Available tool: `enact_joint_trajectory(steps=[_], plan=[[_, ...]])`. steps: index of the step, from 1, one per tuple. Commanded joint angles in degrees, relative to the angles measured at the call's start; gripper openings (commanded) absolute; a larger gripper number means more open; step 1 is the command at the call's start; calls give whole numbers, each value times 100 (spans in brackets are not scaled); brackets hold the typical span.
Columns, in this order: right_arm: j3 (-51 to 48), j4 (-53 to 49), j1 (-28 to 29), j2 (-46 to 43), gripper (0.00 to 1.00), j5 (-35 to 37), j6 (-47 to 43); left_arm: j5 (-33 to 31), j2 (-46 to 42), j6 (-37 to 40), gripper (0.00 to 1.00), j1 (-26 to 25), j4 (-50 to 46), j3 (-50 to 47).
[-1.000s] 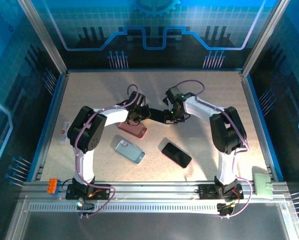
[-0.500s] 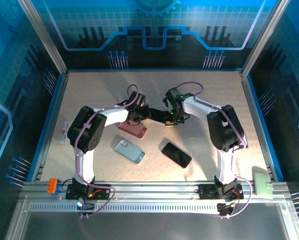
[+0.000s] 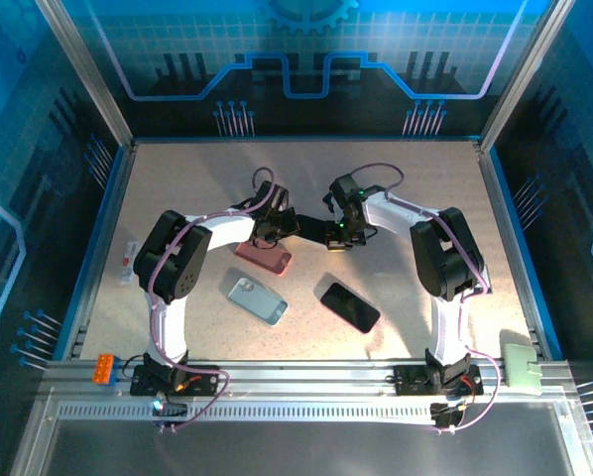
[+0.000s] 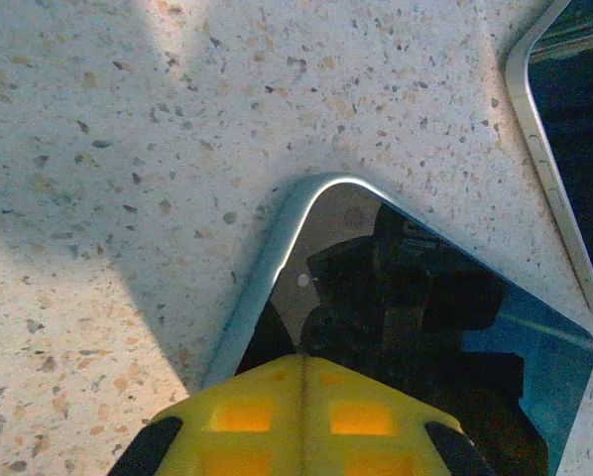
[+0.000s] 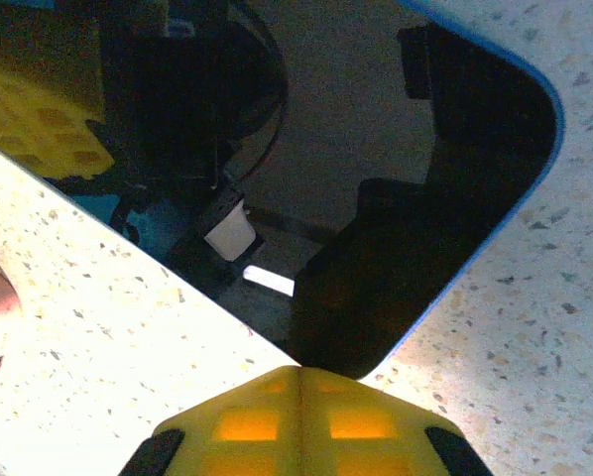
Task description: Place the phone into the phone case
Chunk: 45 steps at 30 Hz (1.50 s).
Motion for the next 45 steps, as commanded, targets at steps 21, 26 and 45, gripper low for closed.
enact_joint_trajectory(steps=[21,26,45], plan=[[-515,-127,-59,0,0,-134,115,-185,78,146,0,20,-708,-87],[177,-545,-298,-363,0,-254,-53,-222,-13,162,0,21,-687,-118],[1813,-935,-718,602,0,-1,-602,-297,-4,-26,0,-34,-517,-100]])
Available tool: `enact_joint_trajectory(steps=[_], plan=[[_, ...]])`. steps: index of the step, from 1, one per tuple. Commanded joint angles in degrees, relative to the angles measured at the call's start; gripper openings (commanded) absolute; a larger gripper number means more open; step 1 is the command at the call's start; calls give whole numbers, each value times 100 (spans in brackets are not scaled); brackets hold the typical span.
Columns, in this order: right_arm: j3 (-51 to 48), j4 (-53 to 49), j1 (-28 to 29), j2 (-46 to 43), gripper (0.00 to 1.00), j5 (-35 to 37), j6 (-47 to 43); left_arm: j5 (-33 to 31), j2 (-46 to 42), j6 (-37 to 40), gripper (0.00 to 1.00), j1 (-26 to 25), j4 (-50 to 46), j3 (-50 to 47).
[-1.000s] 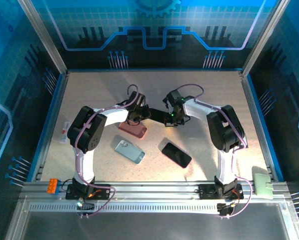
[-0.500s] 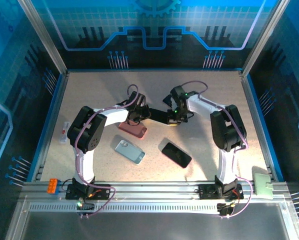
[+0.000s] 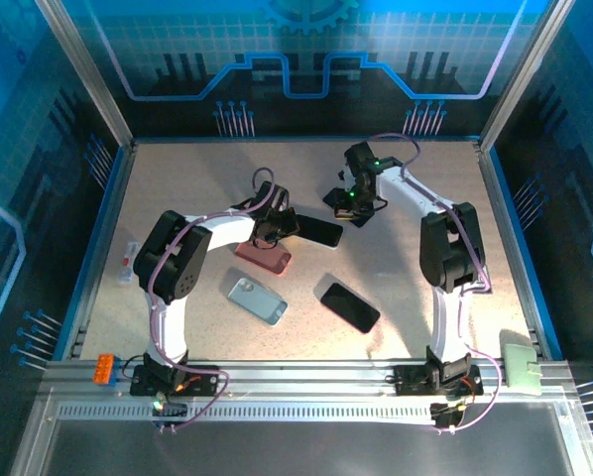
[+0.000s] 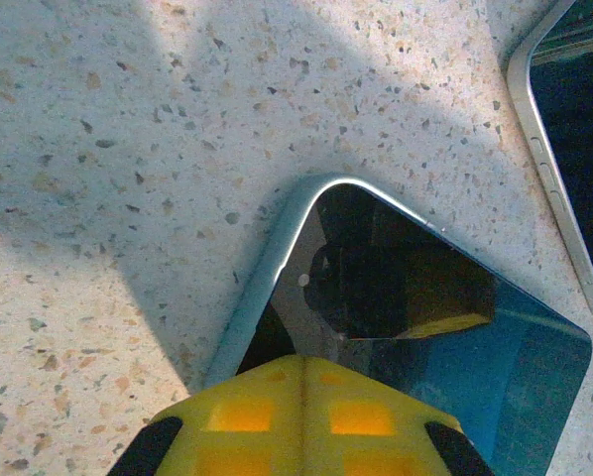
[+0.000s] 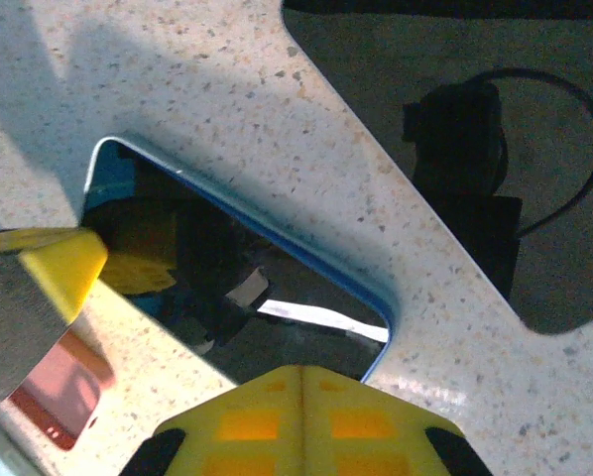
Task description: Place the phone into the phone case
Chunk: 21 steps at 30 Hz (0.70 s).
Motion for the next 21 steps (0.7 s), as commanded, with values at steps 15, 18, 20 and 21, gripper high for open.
enact_joint_trajectory(steps=[15,18,20,21], plan=[[-14,-223,-89,567,0,199,-261,-213,90,-32,0,-27,-468,-131],[-38,-234,-72,634,0,231,-279,-203,107,-42,0,-28,-458,-136],[-87,-227,-59,669,0,257,-295,-211,108,-47,0,-21,-451,-147],[-112,-228,-53,691,0,272,-309,-212,108,-42,0,-27,-442,-149]])
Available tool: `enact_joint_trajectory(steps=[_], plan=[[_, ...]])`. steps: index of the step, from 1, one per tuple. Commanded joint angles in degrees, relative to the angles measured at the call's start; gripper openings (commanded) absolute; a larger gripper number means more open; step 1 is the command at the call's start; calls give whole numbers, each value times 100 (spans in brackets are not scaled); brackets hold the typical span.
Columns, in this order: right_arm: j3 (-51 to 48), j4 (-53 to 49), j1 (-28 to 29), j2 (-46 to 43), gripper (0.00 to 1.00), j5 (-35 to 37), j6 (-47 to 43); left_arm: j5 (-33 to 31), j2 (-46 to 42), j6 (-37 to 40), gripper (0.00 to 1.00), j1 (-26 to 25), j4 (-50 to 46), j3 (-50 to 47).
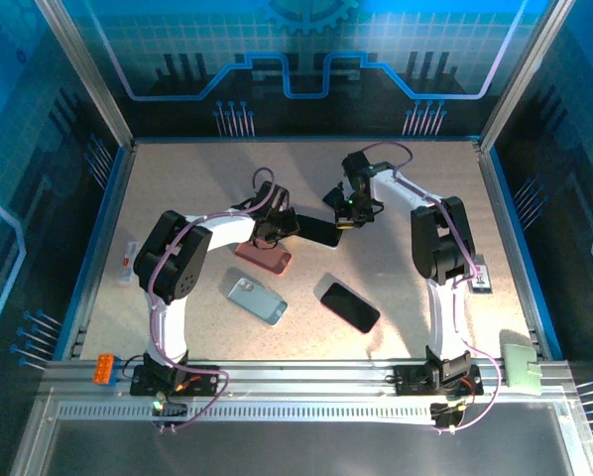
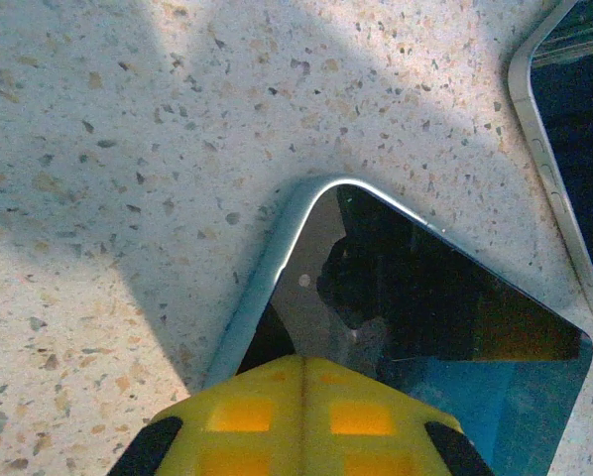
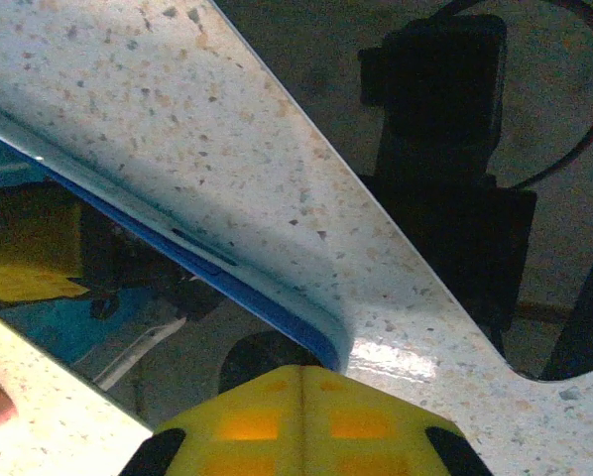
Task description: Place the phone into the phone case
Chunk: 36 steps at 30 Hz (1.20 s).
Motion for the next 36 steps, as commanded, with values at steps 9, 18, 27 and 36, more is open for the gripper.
enact_joint_trajectory(steps=[9,18,27,36], plan=[[-586,-109,245,341,0,261,-227,-152,106,-68,0,-17,-346,-215],[-1287,16,662,624,0,308,-19,-88,100,-99,0,-21,-192,-370],[-1774,274,760,829,0,251,308,-30,110,-80,0,-17,-159,-422],[-2051,451,816,952,0,386,456,46,119,-100,0,-22,-124,-407]])
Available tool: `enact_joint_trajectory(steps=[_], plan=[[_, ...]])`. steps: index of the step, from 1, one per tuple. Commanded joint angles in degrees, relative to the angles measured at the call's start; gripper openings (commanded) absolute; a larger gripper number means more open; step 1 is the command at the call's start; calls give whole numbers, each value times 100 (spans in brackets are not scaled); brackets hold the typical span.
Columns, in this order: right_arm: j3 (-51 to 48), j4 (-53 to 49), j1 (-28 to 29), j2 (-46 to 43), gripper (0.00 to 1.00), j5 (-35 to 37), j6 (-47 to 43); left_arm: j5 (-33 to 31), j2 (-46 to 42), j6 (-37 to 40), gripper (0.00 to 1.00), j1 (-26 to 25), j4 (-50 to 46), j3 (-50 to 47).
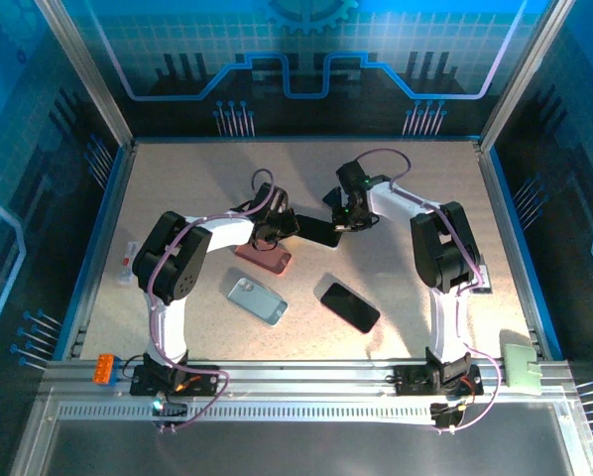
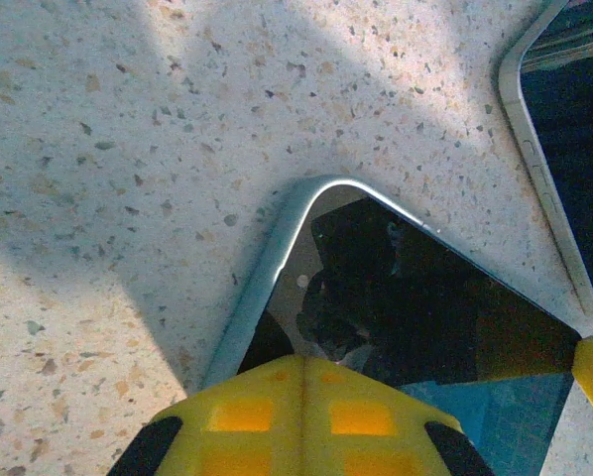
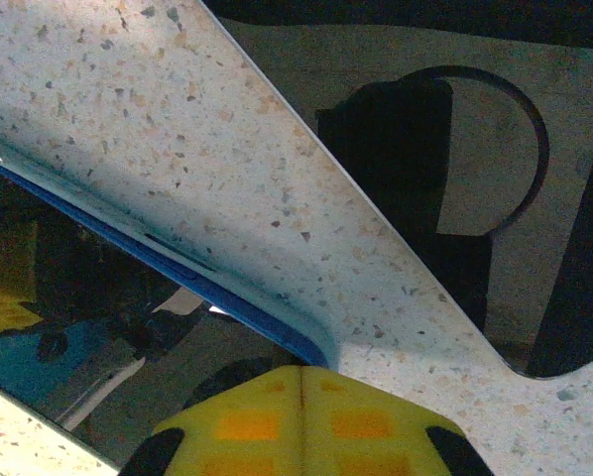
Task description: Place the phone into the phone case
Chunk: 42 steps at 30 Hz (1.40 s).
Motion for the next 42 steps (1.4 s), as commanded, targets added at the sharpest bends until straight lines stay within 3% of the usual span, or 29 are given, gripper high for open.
enact_joint_trajectory(steps=[1,31,42], plan=[[-951,-651,498,1290,0,-285,153,11,147,-81,0,-19,-464,-207],[-2066,208,882,1703,0,-611,335,-210,268,-42,0,-22,-1040,138],[-1908,183,740,579,0,-1002,324,-532,396,58,0,-10,-1383,525]])
